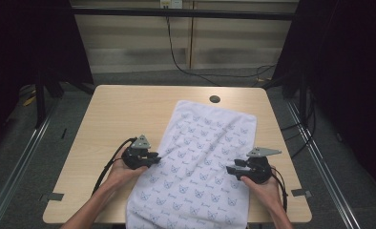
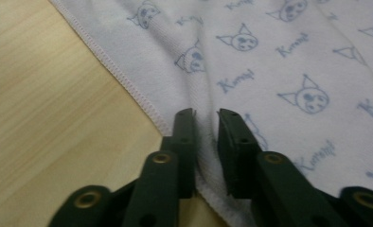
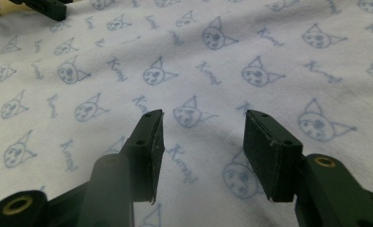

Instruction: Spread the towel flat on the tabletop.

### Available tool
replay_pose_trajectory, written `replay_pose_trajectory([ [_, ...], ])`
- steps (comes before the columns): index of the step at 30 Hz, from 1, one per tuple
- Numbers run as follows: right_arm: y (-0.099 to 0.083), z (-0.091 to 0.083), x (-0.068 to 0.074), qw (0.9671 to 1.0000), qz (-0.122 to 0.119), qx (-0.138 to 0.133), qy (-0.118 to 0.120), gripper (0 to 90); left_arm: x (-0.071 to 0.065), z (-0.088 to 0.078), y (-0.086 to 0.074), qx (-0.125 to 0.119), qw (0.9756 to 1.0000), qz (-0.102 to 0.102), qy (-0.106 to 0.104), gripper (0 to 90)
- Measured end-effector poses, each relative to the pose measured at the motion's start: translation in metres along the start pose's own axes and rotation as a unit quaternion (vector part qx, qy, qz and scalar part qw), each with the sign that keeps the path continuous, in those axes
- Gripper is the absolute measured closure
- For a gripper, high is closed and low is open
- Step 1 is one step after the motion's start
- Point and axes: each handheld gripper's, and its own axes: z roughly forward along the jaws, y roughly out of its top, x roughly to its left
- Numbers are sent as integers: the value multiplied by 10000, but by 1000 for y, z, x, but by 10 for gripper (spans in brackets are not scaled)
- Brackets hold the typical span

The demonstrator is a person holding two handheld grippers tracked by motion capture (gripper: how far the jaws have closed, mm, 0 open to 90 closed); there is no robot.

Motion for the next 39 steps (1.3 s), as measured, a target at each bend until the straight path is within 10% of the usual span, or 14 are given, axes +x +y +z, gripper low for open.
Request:
replay_pose_trajectory([
  [16, 14, 33, 0, 9996, -193, 154, 110, 490, -23, -53, -57, -162, 9976, -534, -400, 853],
  [20, 12, 37, 12, 9983, -511, 262, 66, 628, -31, -59, -64, -206, 9979, -492, -369, 855],
  [24, 8, 32, 20, 9962, -736, 395, 258, 819, -34, -61, -68, -258, 9960, -667, -543, 860],
  [39, -28, -4, 39, 9961, -531, 370, 600, 813, -73, -87, -93, -84, 9940, -620, -900, 860],
])
